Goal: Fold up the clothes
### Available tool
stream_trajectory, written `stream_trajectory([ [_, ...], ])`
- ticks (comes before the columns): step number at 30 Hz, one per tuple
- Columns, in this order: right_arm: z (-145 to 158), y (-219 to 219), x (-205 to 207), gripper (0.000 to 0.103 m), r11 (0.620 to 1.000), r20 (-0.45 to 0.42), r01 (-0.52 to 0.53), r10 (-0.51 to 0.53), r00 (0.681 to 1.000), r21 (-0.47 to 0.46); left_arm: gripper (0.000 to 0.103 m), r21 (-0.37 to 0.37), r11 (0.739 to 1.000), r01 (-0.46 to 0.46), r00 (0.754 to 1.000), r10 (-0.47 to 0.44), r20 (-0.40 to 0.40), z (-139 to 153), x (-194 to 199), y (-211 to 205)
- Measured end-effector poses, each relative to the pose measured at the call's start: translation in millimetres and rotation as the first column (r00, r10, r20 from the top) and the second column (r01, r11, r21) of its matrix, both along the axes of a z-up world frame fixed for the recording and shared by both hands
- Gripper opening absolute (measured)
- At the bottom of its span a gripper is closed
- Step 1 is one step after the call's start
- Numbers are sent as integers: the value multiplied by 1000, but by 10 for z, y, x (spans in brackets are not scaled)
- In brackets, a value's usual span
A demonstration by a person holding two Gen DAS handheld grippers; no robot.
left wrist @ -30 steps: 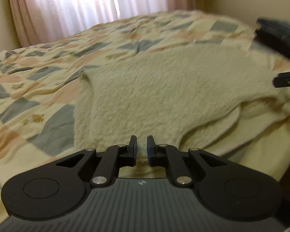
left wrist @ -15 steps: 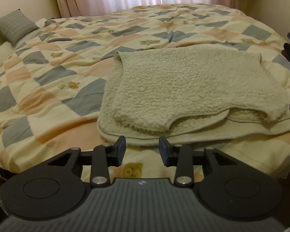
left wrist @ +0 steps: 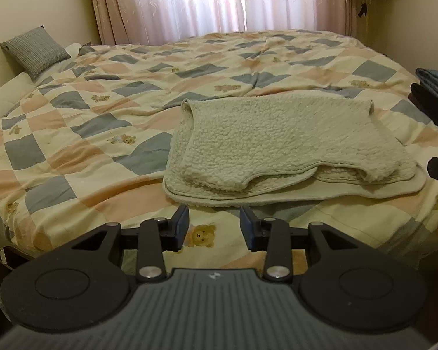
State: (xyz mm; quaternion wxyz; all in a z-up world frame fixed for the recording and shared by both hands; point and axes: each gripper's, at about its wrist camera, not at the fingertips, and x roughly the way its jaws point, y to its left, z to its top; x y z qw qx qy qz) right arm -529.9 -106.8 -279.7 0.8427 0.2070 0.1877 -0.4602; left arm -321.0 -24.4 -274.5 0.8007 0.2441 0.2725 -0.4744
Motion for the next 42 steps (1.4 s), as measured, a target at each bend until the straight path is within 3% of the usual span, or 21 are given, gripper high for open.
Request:
stream_trajectory([
  [8,65,167,-60,78,1000,18,-4,4,1000,-28,35,-16,1000,-8,1000,8,-3,30,-45,146],
  [17,-83,197,-96,79,1000,8,3,-3,1000,15,36,31,999,-15,999,16,-36,-153,-26,189],
  [23,-173,119,-57,79,999,-15,-1,1,1000,42,37,45,999,-1,996,5,-90,-280,81,143],
  [31,-411,-146,-7,79,995,-79,17,-8,997,103,41,113,993,-28,979,50,-195,-578,543,1],
  [35,-535,-360,-3,79,990,-114,47,-31,993,136,50,100,995,-16,956,44,-291,-635,945,-154],
  [38,-554,-545,55,79,989,-114,53,-37,993,141,62,19,1000,-8,910,15,-414,-620,1326,-329],
  [41,-573,-730,114,79,987,-114,59,-43,993,147,67,-85,996,-27,857,-21,-514,-668,1698,-549],
  [42,-579,-792,133,79,987,-115,61,-44,992,149,67,-99,994,-41,853,-17,-522,-701,1792,-642],
])
